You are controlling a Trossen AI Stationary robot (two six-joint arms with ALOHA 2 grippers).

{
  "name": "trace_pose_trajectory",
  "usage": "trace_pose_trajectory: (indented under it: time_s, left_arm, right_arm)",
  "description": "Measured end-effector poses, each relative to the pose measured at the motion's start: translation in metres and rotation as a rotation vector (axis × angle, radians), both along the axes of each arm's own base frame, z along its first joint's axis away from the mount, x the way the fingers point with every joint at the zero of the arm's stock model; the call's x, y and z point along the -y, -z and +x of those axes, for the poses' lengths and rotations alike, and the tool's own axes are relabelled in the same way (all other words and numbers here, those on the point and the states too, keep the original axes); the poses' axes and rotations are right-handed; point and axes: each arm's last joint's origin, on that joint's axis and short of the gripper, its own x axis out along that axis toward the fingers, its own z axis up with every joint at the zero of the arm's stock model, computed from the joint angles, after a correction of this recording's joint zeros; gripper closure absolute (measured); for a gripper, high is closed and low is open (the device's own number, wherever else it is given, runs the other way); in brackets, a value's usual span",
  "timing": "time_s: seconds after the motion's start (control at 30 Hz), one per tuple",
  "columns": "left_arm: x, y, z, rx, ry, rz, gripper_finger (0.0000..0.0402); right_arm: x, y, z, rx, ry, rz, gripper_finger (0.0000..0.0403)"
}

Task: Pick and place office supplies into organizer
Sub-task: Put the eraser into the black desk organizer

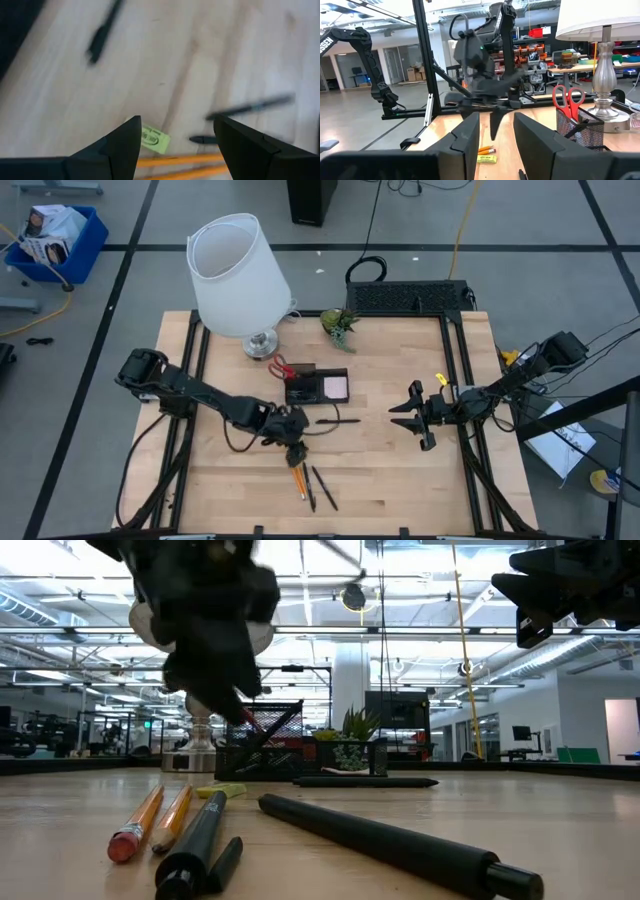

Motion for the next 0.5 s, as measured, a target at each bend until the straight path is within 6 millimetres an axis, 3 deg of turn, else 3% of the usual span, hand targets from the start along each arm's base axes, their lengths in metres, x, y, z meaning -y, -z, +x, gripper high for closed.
trace_pose_trajectory:
  time_s: [0.23,0.5]
  left_arm:
    - [-0.0003,0.0002,-0.0001,-0.068,-0.473,-0.310,0.0149]
    - [-0.0057,-0.0010,0.0034,-0.137,-0.626,-0.524,0.0149]
  right_arm:
    - [0.0000,0.0001,0.0000,-0.001,0.000,0.000,0.0287]
    - [0.0000,0.0000,0.0000,0.000,0.000,0.000,0.0286]
